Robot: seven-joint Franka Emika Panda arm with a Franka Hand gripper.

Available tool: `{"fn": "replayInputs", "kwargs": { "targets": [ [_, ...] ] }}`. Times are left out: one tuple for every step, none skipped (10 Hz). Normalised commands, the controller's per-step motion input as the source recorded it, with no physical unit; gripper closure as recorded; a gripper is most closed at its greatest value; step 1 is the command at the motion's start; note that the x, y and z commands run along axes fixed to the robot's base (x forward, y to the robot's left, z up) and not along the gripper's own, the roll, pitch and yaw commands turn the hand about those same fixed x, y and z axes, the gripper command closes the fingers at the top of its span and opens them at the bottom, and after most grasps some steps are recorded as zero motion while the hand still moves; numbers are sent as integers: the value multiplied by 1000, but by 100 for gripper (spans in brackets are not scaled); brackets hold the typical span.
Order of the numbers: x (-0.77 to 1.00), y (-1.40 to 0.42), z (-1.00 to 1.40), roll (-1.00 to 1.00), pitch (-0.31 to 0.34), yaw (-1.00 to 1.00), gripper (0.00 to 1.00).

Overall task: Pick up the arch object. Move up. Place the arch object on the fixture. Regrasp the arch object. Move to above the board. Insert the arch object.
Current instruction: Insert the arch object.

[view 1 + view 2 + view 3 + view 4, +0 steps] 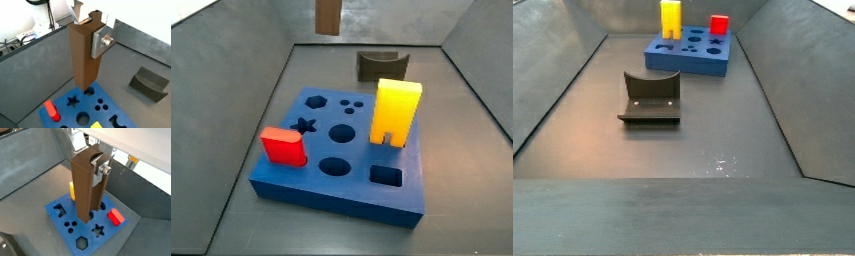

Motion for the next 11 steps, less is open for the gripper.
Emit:
{"fn": "replayInputs", "kwargs": {
  "targets": [
    [351, -200, -3, 0, 0, -283, 100],
    [566, -229, -26, 0, 0, -423, 100],
    [609, -237, -74, 0, 0, -417, 100],
    [554, -189, -137, 0, 0, -486, 100],
    [514, -129, -240, 0, 0, -546, 100],
    [397, 0, -389, 34, 0, -711, 100],
    [366, 143, -443, 36, 0, -809, 100],
    [434, 183, -434, 20, 0, -760, 100],
    [454, 200, -437, 16, 0, -746, 100],
    [294, 146, -474, 0, 0, -863, 100],
    [0, 0, -549, 0, 0, -1000, 100]
  ]
}}
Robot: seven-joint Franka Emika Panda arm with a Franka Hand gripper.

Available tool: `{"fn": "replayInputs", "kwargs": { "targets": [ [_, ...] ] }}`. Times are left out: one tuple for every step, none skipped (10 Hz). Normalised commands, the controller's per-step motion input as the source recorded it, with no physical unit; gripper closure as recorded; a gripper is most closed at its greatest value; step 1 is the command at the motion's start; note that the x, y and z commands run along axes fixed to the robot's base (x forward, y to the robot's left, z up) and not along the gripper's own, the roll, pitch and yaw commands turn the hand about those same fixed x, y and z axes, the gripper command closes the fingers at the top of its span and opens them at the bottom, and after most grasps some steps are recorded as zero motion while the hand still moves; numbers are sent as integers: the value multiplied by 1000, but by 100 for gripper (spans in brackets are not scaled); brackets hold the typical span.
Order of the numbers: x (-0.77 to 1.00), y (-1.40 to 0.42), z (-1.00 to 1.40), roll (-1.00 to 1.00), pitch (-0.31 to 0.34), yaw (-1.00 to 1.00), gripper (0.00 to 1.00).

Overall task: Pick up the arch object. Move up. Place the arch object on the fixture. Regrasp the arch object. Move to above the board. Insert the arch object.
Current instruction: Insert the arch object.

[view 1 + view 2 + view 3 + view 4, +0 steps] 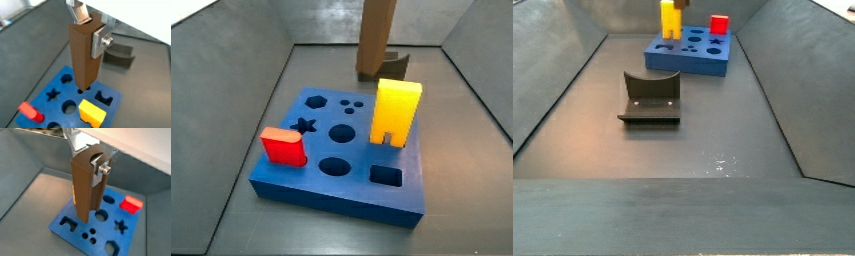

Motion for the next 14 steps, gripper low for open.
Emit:
{"fn": "replayInputs", "kwargs": {
  "targets": [
    [0, 0, -543, 0, 0, -1000, 100],
    [0, 0, -529, 0, 0, -1000, 100],
    [0, 0, -483, -9, -10, -1000, 100],
    [0, 0, -351, -49, -50, -1000, 100],
    [0, -14, -309, -63, -64, -1000, 100],
    [0, -54, -146, -131, -124, -969, 100],
    [0, -63, -97, -150, -136, -954, 100],
    [0, -69, -100, -143, -134, -957, 100],
    [0, -63, -94, -150, -136, -957, 100],
    [0, -63, -94, -147, -136, -957, 100],
    [0, -66, -94, -149, -134, -954, 100],
    [114, 0, 0, -269, -101, -834, 100],
    [446, 20, 0, -319, -20, -680, 100],
    [569, 77, 0, -283, 0, -611, 100]
  ]
}}
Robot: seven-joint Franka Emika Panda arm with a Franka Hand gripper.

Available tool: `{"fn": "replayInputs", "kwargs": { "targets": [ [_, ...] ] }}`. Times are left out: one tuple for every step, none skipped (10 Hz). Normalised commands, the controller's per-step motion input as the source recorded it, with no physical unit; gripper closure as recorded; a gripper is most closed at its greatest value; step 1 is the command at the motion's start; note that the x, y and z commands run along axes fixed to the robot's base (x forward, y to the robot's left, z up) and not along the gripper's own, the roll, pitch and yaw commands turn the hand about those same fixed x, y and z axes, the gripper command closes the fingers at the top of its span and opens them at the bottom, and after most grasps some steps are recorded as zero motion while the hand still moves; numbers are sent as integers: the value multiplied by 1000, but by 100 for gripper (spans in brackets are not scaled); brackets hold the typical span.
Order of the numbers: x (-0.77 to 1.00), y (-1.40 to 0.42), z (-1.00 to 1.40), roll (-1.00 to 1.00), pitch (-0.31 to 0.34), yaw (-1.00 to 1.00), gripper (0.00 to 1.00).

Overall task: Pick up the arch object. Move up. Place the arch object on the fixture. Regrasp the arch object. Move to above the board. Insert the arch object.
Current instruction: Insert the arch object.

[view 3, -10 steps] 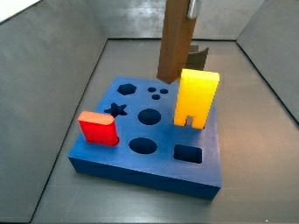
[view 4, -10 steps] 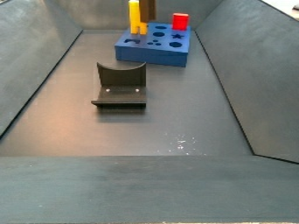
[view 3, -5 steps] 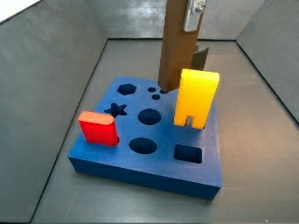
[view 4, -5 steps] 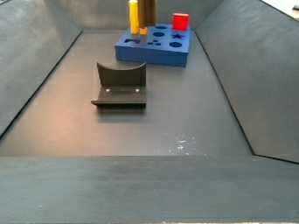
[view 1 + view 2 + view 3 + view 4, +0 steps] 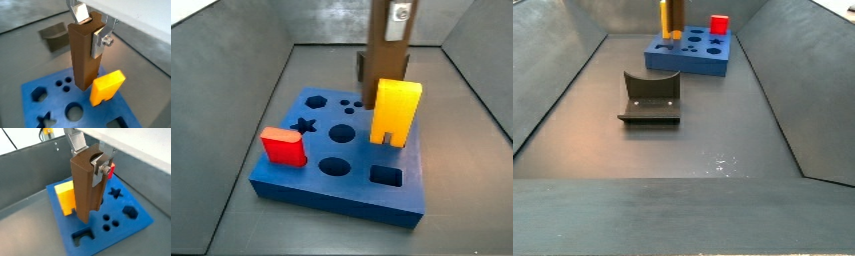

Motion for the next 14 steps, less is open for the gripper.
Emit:
{"fn": "replayInputs", "kwargs": {
  "targets": [
    [571, 91, -34, -231, 0, -626, 100],
    [526, 191, -269, -90, 0, -674, 100],
    [423, 266, -434, 0, 0, -723, 100],
    [291, 220, -500, 33, 0, -791, 100],
    [294, 194, -451, 11, 0, -809, 100],
    [23, 0, 0, 0, 0, -46, 100],
    [0, -9, -63, 0, 0, 0, 100],
    [134, 331, -220, 0, 29, -554, 100],
    [171, 334, -231, 0, 36, -651, 100],
    [0, 31, 0, 0, 0, 0, 100],
    [-214, -37, -249, 0, -16, -191, 100],
    [-351, -120, -303, 0, -33, -277, 100],
    [-11, 0, -51, -33, -20, 0, 100],
    [0, -20, -17, -1, 0, 0, 100]
  ]
}}
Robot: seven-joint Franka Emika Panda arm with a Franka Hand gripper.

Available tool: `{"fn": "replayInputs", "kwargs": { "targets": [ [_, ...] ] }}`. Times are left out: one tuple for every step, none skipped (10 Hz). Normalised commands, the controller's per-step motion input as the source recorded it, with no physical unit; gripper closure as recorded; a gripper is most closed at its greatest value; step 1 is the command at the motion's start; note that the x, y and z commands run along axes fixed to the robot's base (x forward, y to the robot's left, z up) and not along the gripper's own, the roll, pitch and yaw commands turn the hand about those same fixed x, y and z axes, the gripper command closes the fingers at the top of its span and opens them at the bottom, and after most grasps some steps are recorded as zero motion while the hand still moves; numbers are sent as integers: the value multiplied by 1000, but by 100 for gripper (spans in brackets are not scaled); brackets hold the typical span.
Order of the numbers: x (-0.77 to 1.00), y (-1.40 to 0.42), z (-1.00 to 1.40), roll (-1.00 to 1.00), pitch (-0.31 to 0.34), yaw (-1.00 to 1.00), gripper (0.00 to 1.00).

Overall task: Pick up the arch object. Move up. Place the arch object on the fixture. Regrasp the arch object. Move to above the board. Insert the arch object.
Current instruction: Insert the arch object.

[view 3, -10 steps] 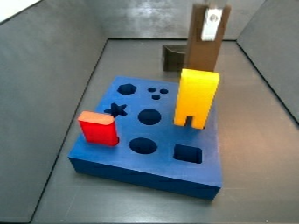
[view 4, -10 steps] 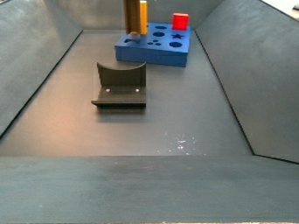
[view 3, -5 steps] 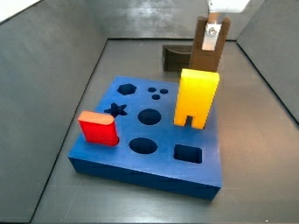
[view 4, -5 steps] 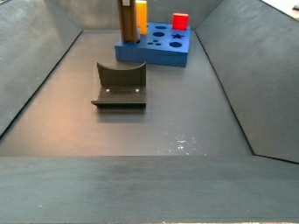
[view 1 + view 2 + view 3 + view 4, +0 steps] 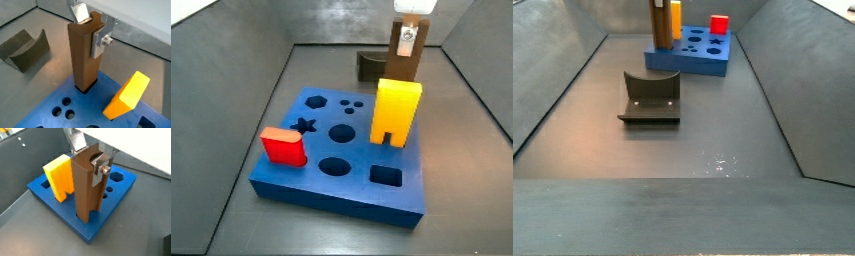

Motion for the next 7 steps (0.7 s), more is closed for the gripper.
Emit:
{"fn": "replayInputs", "kwargs": {
  "targets": [
    [0, -269, -289, 0, 0, 0, 100],
    [0, -354, -366, 0, -43, 0, 100],
    [0, -277, -314, 0, -3, 0, 100],
    [0, -9, -429, 0, 0, 0, 100],
    [34, 86, -609, 76, 0, -71, 100],
    [69, 354, -560, 107, 29, -129, 100],
    [0, 311, -329, 81, 44, -97, 100]
  ]
}}
